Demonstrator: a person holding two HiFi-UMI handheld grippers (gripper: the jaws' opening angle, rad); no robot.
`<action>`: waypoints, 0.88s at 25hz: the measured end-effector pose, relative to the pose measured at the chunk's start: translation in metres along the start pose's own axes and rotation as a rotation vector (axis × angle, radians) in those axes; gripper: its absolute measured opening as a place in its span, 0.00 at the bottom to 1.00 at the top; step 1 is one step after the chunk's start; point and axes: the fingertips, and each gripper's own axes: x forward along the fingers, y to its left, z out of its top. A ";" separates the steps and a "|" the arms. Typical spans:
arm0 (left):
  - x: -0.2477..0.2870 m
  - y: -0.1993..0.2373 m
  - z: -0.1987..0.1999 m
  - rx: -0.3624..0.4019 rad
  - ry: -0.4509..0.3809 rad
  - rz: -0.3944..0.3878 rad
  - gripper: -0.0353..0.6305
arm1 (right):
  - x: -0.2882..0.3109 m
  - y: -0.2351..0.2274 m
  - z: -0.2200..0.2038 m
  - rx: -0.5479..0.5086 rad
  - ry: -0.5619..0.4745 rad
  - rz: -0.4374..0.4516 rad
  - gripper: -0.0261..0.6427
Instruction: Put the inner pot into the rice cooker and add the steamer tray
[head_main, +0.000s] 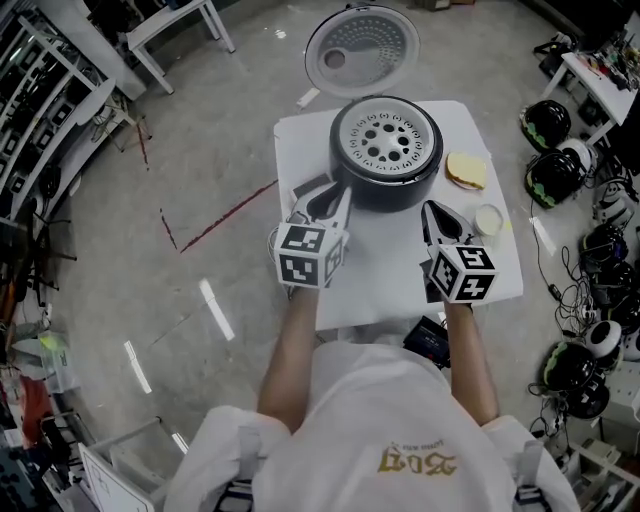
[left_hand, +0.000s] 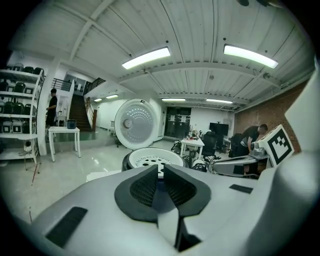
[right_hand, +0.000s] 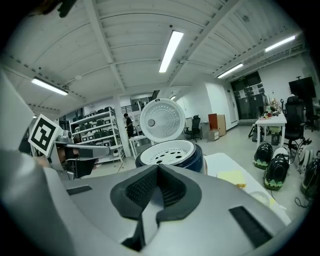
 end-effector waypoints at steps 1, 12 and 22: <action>-0.003 -0.002 -0.002 -0.002 0.000 0.000 0.12 | -0.003 0.001 -0.001 0.004 -0.003 0.000 0.06; -0.023 -0.010 -0.024 -0.091 -0.003 -0.021 0.08 | -0.020 0.007 -0.012 0.017 -0.014 -0.018 0.06; -0.026 -0.004 -0.033 -0.112 0.003 -0.019 0.08 | -0.022 0.009 -0.010 0.009 -0.017 -0.034 0.06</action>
